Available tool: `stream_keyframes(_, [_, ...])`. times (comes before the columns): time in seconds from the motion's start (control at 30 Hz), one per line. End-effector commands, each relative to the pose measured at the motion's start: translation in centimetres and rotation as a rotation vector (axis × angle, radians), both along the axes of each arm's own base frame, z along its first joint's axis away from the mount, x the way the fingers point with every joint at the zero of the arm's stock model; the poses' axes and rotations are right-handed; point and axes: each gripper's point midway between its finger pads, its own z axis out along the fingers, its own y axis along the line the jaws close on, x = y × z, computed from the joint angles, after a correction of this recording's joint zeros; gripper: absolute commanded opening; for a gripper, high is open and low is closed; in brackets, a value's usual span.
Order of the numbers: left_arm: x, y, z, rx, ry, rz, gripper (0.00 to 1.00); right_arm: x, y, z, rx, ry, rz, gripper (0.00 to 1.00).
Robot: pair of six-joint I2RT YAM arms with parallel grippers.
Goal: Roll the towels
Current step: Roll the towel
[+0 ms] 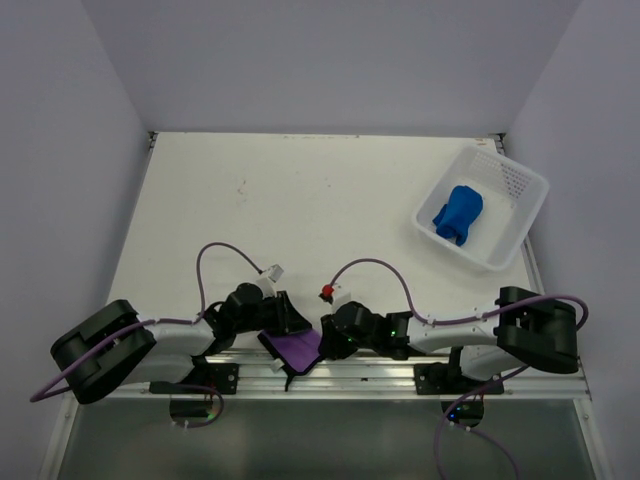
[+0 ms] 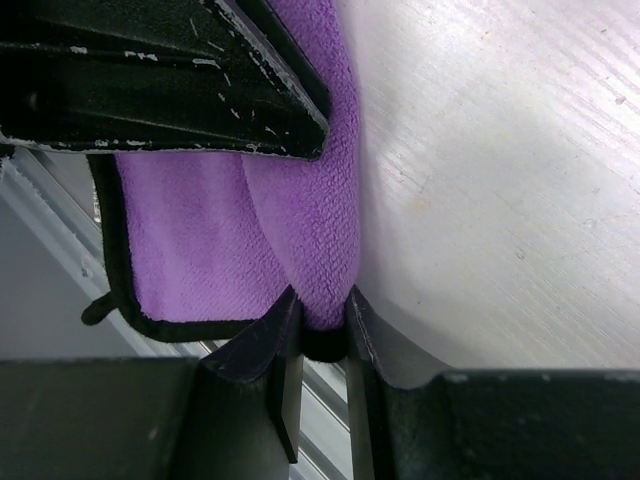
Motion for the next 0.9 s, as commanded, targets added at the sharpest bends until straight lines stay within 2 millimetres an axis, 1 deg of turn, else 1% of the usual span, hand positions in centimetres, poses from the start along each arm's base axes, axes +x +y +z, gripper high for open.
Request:
stream_keyframes(0.0, [-1.7, 3.7, -4.8, 0.208, 0.068, 0.017, 0.29, 1.1, -0.1, 0.9, -0.046, -0.099, 0.010, 0.22])
stream_keyframes(0.03, [-1.6, 3.6, -4.7, 0.206, 0.064, 0.020, 0.29, 0.9, -0.4, 0.9, -0.072, -0.116, 0.026, 0.27])
stream_keyframes(0.07, [-1.6, 3.6, -4.7, 0.208, 0.062, 0.021, 0.29, 1.1, -0.1, 1.6, -0.061, -0.136, 0.035, 0.36])
stream_keyframes(0.1, [-1.5, 3.7, -4.8, 0.210, 0.062, 0.023, 0.28, 1.1, -0.2, 1.8, -0.066, -0.153, 0.050, 0.43])
stream_keyframes(0.13, [-1.4, 3.6, -4.7, 0.210, 0.058, 0.027, 0.28, 1.1, -0.2, 2.1, -0.060, -0.157, 0.052, 0.47])
stream_keyframes(0.2, [-1.4, 3.7, -4.8, 0.213, 0.058, 0.027, 0.27, 0.8, -0.1, 2.9, -0.015, -0.147, 0.051, 0.52])
stream_keyframes(0.23, [-1.4, 3.8, -4.9, 0.216, 0.060, 0.030, 0.27, 0.7, 0.3, 3.5, 0.025, -0.140, 0.049, 0.57])
stream_keyframes(0.33, [-1.5, 3.9, -5.0, 0.217, 0.060, 0.032, 0.27, 0.4, 0.3, 4.1, 0.087, -0.105, 0.027, 0.62])
stream_keyframes(0.4, [-1.5, 3.9, -5.0, 0.215, 0.060, 0.029, 0.27, 0.2, 0.5, 4.4, 0.133, -0.080, 0.018, 0.64])
stream_keyframes(0.5, [-1.5, 3.8, -4.9, 0.214, 0.059, 0.029, 0.27, 0.3, 0.7, 4.7, 0.171, -0.043, -0.016, 0.64])
stream_keyframes(0.53, [-1.5, 3.9, -5.0, 0.214, 0.059, 0.031, 0.27, 0.8, 0.6, 4.6, 0.170, -0.032, -0.038, 0.63])
stream_keyframes(0.6, [-1.4, 3.8, -4.9, 0.211, 0.057, 0.031, 0.27, 1.3, 0.4, 4.4, 0.174, -0.004, -0.079, 0.54])
stream_keyframes(0.63, [-1.5, 3.8, -4.9, 0.212, 0.059, 0.030, 0.27, 2.0, 0.3, 4.5, 0.184, 0.000, -0.107, 0.52])
stream_keyframes(0.67, [-1.5, 3.8, -4.9, 0.211, 0.059, 0.028, 0.27, 2.3, -0.1, 4.2, 0.181, 0.009, -0.129, 0.50])
stream_keyframes(0.7, [-1.5, 3.8, -4.9, 0.211, 0.059, 0.028, 0.27, 2.6, -0.3, 4.1, 0.189, 0.029, -0.161, 0.42])
stream_keyframes(0.73, [-1.5, 3.8, -4.9, 0.209, 0.059, 0.029, 0.27, 3.2, -0.7, 4.1, 0.198, 0.036, -0.187, 0.40])
stream_keyframes(0.87, [-1.5, 3.8, -5.0, 0.209, 0.062, 0.027, 0.27, 3.8, -1.1, 4.2, 0.238, 0.068, -0.215, 0.38])
